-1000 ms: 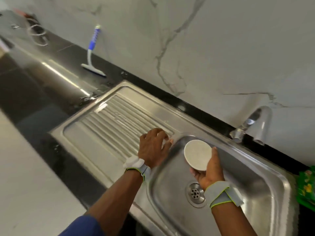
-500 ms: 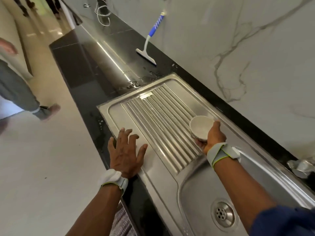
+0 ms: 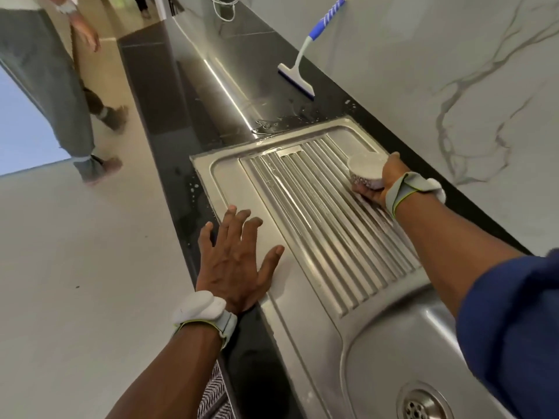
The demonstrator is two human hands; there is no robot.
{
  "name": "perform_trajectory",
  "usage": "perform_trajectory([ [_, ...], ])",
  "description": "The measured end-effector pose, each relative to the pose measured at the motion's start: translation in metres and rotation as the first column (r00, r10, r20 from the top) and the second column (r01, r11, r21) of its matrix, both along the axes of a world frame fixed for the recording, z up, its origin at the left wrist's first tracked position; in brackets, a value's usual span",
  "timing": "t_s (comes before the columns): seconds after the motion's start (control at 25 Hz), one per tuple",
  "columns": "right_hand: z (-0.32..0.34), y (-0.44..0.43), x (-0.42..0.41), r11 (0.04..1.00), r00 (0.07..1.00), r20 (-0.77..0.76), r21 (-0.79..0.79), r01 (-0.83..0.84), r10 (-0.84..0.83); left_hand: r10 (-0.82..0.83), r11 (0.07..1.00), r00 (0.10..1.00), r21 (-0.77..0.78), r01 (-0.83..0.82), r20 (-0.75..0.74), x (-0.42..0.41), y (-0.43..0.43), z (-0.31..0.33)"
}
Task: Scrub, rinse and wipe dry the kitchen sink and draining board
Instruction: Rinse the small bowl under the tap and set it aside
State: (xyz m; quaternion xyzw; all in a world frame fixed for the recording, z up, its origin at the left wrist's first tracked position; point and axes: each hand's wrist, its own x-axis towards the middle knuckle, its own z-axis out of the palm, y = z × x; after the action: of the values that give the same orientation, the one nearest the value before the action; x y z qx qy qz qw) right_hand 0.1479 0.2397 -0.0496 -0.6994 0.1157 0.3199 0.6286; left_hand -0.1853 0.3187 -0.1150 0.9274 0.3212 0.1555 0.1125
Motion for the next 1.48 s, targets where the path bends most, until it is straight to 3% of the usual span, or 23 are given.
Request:
perform_trajectory([
  [0.56,0.022,0.045,-0.008,0.979,0.969,0.148,-0.002,-0.202,0.200,0.025,1.000,0.999,-0.017,-0.024,0.040,0.002,-0.001,0.002],
  [1.0,0.011,-0.032,-0.077,0.981,0.968,0.161,-0.052,-0.185,0.191,0.020,0.999,0.997,0.034,-0.023,0.078,0.002,-0.001,0.000],
  [1.48,0.008,-0.098,-0.160,0.955,0.878,0.393,-0.220,-0.199,0.273,0.015,0.996,0.990,0.083,-0.027,0.137,0.002,0.000,-0.005],
])
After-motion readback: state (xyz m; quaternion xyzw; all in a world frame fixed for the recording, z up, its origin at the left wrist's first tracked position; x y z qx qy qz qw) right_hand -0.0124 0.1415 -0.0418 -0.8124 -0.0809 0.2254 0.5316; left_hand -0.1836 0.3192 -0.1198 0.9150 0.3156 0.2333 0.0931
